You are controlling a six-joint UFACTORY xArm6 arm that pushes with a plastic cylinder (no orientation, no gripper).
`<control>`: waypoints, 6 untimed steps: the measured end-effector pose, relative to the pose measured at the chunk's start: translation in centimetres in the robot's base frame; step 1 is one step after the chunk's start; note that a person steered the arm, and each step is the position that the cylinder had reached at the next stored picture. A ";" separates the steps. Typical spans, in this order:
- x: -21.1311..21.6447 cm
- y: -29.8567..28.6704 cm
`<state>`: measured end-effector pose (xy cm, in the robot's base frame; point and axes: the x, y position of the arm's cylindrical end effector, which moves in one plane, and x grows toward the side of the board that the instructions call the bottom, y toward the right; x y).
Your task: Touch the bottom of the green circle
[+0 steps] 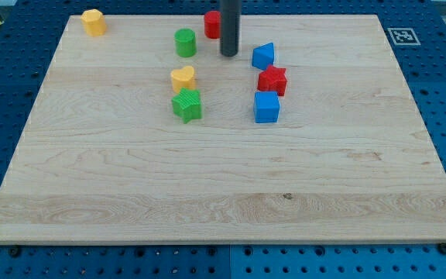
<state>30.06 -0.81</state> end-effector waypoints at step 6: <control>-2.9 -14.0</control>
